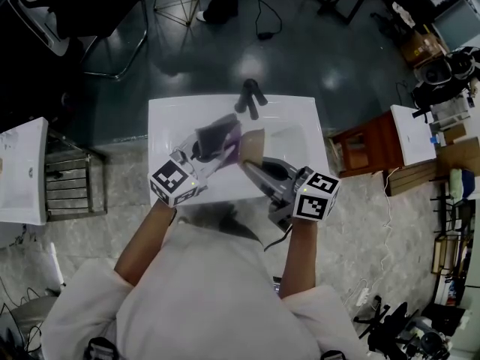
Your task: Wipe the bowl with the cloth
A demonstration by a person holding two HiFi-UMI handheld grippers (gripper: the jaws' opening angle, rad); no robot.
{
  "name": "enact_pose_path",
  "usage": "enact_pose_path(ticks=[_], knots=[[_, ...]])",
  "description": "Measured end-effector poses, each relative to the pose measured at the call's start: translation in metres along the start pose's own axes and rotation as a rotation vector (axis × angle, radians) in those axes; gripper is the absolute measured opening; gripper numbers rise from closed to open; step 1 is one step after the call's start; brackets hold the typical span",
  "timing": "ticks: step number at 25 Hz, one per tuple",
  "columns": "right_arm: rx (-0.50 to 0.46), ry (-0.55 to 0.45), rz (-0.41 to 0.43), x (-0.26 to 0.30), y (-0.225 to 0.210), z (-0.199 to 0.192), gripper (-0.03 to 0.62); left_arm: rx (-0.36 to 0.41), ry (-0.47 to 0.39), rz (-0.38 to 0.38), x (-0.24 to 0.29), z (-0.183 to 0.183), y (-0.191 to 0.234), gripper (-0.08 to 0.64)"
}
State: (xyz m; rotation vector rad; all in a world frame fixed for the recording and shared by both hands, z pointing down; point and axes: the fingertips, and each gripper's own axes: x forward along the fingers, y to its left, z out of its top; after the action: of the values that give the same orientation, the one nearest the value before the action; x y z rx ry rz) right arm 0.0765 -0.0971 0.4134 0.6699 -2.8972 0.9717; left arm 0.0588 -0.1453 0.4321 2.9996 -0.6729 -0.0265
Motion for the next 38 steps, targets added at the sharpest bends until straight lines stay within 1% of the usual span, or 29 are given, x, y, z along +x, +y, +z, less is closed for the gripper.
enact_pose_path(ticks=[3,8,12,16,22,28,34,38], knots=[[0.02,-0.028,-0.002,-0.003,-0.002,0.003,0.014,-0.013,0.026,-0.029,0.0,-0.01,-0.01,0.066],[0.047,-0.065,-0.024,-0.005,-0.008,0.01,0.014,-0.036,0.021,-0.07,-0.006,-0.011,-0.025,0.066],[0.057,-0.077,-0.045,-0.007,-0.012,0.011,0.013,-0.034,0.0,-0.091,-0.01,0.0,-0.034,0.066],[0.051,-0.063,-0.069,-0.007,-0.016,0.009,0.013,-0.011,-0.028,-0.099,-0.013,0.017,-0.037,0.066],[0.033,-0.021,-0.086,-0.005,-0.014,0.0,0.012,0.026,-0.074,-0.085,-0.014,0.039,-0.034,0.066],[0.02,0.007,-0.044,-0.004,-0.006,-0.004,0.013,0.064,-0.08,-0.042,-0.01,0.051,-0.022,0.066],[0.006,0.009,-0.008,-0.002,0.004,0.0,0.013,0.125,-0.046,-0.008,-0.002,0.044,-0.005,0.066],[0.002,0.012,0.002,-0.001,0.007,0.0,0.014,0.095,-0.009,0.008,0.001,0.029,0.004,0.066]])
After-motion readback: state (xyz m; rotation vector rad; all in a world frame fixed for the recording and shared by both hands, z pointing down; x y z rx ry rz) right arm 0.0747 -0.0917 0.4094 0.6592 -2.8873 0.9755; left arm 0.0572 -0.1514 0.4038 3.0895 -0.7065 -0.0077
